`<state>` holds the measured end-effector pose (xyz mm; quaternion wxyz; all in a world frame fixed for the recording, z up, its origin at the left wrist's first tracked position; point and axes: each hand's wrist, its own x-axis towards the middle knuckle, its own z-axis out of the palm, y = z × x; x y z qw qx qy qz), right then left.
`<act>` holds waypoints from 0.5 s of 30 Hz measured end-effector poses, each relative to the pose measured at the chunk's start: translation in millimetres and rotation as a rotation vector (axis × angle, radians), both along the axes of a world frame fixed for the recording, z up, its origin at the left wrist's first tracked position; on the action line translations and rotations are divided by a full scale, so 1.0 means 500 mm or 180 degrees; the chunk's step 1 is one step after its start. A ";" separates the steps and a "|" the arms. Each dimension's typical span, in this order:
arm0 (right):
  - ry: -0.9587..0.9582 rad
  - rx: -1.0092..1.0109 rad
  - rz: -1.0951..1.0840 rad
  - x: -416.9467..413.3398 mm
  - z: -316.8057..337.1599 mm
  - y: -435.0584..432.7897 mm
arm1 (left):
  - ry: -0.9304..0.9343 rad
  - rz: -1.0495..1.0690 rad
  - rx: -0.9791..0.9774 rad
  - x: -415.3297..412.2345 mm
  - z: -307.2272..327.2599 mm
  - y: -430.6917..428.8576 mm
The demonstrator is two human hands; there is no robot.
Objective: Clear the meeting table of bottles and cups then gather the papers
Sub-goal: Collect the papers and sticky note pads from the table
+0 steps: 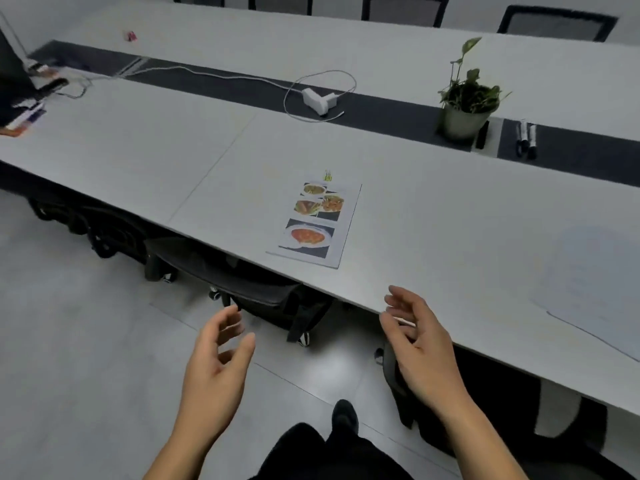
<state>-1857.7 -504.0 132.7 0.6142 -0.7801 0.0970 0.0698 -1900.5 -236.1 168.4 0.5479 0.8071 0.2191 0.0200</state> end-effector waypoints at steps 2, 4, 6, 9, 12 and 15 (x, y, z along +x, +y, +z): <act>-0.0074 -0.0065 -0.0119 0.048 0.016 0.014 | 0.0005 -0.0036 -0.0036 0.076 0.012 0.025; -0.0118 -0.0100 -0.0311 0.101 0.017 0.023 | 0.0052 -0.0141 -0.0006 0.158 0.001 0.040; -0.0127 -0.0188 -0.0555 0.146 0.006 0.031 | 0.0121 -0.0286 -0.0006 0.246 -0.032 0.050; 0.0095 -0.0303 -0.0980 0.193 -0.012 0.048 | 0.0424 -0.0690 0.0117 0.390 -0.105 0.062; 0.0300 -0.0433 -0.1243 0.223 -0.016 0.064 | 0.0784 -0.0929 0.0292 0.529 -0.184 0.064; 0.0439 -0.0519 -0.1549 0.251 -0.019 0.074 | 0.1112 -0.1002 0.0509 0.666 -0.260 0.049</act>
